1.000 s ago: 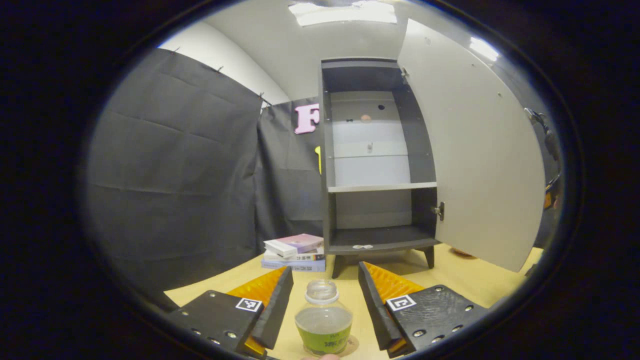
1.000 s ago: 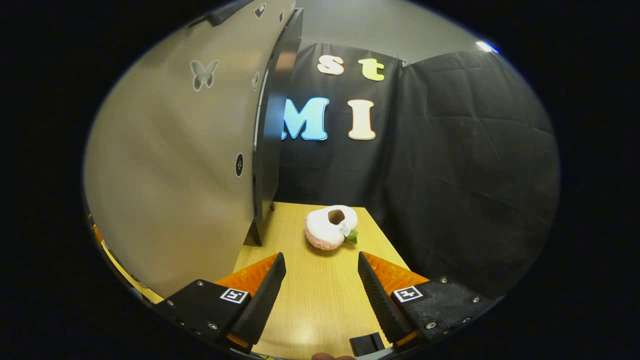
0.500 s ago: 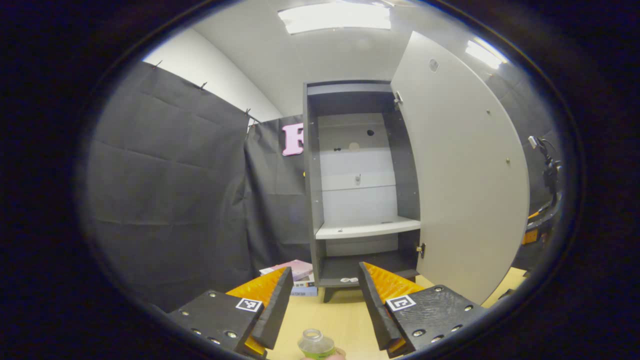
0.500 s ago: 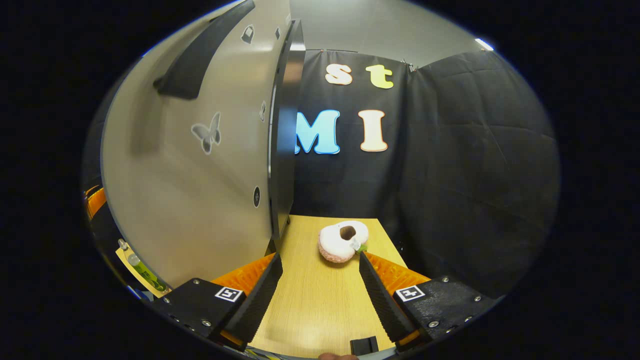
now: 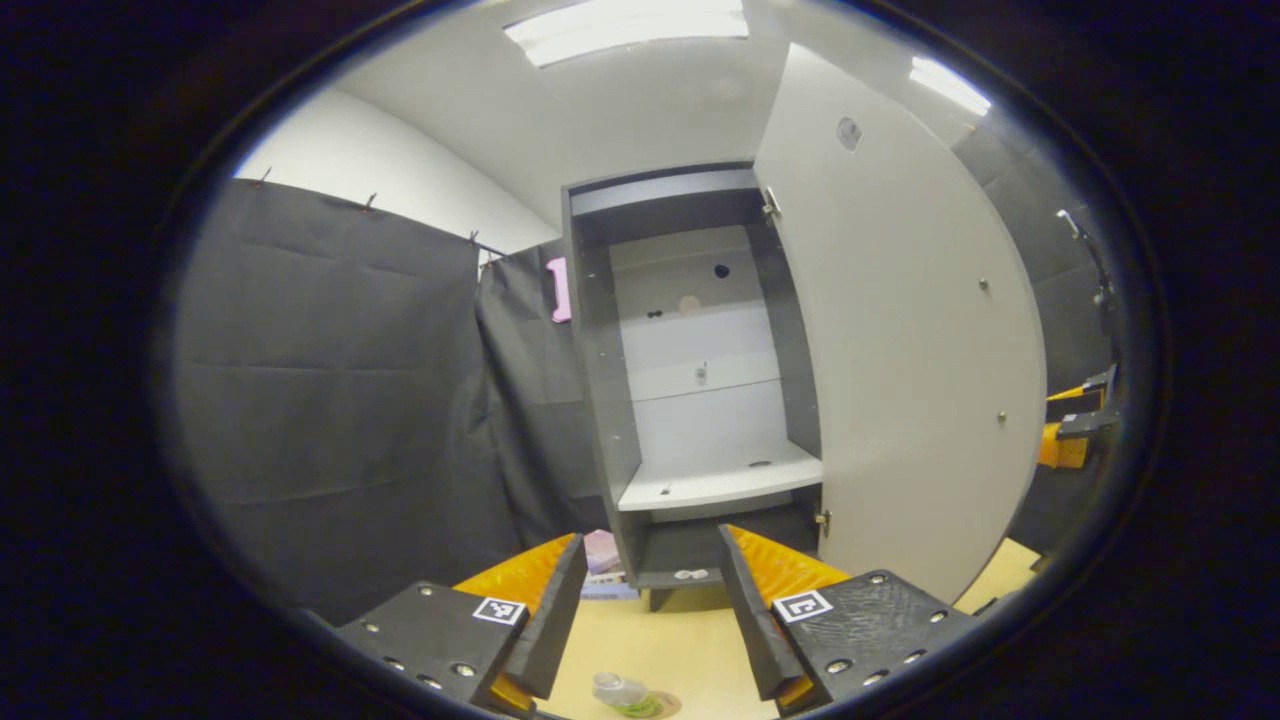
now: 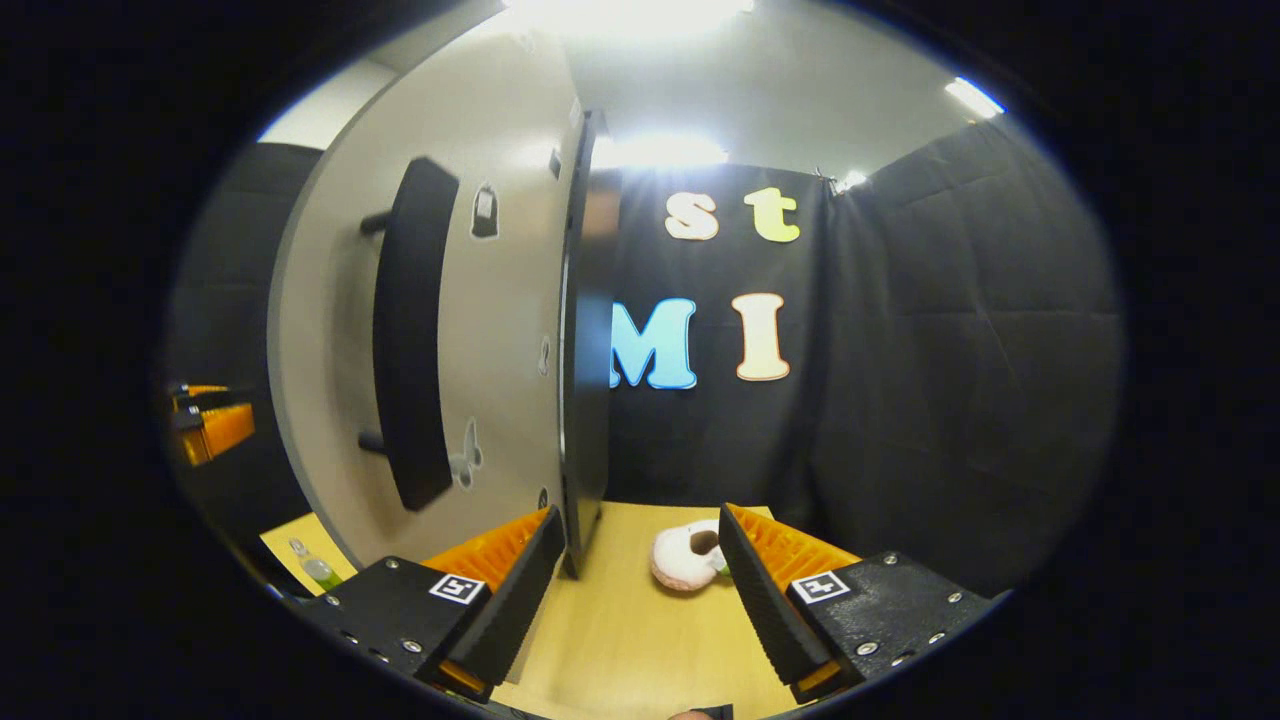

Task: Open the cabinet door with the right hand, grasp the bottle in the cabinet with the left hand and place it on the coaster, then close the cabinet door with the right hand.

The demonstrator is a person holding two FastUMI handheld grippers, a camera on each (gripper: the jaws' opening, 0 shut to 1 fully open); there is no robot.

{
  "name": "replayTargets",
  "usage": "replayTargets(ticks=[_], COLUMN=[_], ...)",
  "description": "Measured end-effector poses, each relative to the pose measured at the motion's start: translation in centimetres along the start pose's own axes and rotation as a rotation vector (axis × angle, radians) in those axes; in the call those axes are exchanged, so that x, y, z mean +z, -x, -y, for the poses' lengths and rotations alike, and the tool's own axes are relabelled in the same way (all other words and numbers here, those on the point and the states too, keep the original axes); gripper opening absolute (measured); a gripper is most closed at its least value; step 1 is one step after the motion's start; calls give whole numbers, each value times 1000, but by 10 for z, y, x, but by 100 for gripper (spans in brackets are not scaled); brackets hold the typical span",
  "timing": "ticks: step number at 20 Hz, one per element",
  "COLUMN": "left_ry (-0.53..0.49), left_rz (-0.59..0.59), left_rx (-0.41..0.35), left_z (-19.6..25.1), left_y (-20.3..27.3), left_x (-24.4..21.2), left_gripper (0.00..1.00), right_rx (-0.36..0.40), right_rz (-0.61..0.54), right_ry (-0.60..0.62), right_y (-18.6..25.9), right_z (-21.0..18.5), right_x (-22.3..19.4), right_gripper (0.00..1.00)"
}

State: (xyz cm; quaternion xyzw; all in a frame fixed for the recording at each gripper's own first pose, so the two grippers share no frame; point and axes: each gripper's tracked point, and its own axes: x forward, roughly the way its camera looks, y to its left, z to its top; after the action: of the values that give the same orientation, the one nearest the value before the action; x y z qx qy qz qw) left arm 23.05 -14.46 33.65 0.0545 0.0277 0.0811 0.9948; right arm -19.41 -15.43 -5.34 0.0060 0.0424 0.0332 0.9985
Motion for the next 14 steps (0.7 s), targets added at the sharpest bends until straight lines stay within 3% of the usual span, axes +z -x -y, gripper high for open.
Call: replayTargets(ticks=[4,5,6,7,8,10,12,13,14], left_ry=[102,115,125,136,142,137,123,118,119], left_rz=[-22,-18,-20,-21,-17,-2,-2,-3,5], left_rx=[-37,-45,-59,-67,-69,-78,-84,-86,-92], left_z=[6,6,5,3,-1,-11,-22,-28,-32], left_y=[-12,-15,-20,-23,-26,-36,-49,-54,-58], left_x=[6,7,7,7,9,13,12,11,13], left_gripper=[81,75,81,74,80,81,74,81,81], right_rx=[61,73,66,63,58,52,62,69,76], right_rz=[40,38,40,43,35,16,6,4,3], right_ry=[-123,-141,-150,-155,-160,-188,-198,-191,-182], right_y=[5,6,10,12,10,11,8,8,8], right_z=[-12,-18,-16,-17,-20,-29,-44,-53,-65], right_x=[43,47,51,53,52,47,49,50,51], right_gripper=[95,95,94,92,92,92,93,94,94])
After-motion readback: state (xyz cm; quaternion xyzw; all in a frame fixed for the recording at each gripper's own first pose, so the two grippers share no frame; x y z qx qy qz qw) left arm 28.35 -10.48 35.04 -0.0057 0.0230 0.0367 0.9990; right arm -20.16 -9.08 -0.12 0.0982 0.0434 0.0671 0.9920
